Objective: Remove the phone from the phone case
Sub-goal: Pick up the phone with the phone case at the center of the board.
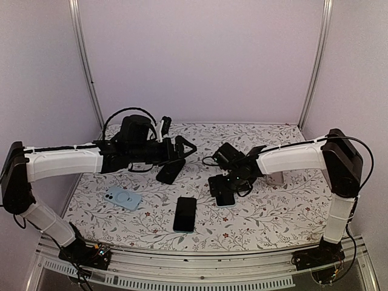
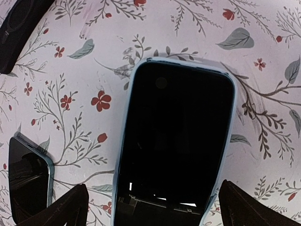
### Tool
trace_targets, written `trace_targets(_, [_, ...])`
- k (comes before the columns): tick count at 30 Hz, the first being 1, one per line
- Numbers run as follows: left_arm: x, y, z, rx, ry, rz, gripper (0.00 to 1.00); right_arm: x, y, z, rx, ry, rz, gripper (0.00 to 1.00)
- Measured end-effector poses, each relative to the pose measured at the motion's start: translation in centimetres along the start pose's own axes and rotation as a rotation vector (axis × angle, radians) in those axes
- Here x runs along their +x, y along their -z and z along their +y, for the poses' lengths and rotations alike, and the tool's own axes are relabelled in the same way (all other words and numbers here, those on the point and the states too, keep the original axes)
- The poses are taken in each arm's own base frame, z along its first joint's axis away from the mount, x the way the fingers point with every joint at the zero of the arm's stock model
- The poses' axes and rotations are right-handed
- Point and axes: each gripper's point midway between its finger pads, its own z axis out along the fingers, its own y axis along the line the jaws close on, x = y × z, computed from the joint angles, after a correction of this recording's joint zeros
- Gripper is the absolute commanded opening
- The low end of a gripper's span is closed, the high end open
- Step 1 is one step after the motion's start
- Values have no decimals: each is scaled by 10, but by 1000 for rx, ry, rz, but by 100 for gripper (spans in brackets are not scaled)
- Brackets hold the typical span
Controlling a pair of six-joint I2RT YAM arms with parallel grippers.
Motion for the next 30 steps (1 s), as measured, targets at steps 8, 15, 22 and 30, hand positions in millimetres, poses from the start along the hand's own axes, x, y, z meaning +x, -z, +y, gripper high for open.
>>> trace_targets(8, [3,-3,-1,19,22,9,99,14,5,-3,61,0,21,99])
trace_targets(15, [4,-4,-1,28,38,9,99,27,2,1,71,9,52,99])
trace_targets(22, [10,-6,4,26,67,21,99,38,-3,-4,101,19,85,99])
trace_targets(30, [16,-15,9,30,98,39,99,41,-8,-3,111,36,98,94])
